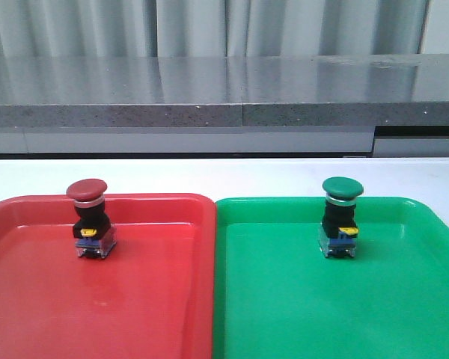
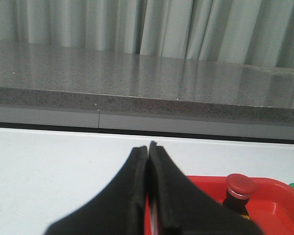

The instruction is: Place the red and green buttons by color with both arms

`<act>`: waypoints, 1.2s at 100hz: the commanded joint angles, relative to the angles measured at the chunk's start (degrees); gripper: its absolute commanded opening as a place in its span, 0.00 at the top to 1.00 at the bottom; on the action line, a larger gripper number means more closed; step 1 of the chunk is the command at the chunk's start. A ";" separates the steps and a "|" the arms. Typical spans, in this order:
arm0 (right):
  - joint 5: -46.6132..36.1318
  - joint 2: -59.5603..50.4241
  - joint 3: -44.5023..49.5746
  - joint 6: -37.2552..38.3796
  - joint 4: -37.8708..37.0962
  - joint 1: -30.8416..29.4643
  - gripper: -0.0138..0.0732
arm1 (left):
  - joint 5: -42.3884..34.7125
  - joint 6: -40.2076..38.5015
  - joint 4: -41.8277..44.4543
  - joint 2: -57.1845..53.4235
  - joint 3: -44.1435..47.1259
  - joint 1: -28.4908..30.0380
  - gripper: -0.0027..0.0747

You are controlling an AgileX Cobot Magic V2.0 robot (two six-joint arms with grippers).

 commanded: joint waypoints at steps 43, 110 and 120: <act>-4.01 -0.23 -1.28 -0.05 -1.35 -0.27 0.97 | -4.45 -0.30 -0.04 -1.62 2.40 0.24 0.99; -5.73 -3.09 1.13 -0.05 -0.69 -0.27 0.97 | -4.45 -0.30 -0.04 -1.62 2.40 0.24 0.99; -12.31 -7.06 5.44 -0.41 -0.01 -0.27 0.97 | -4.45 -0.30 -0.04 -1.62 2.40 0.24 0.99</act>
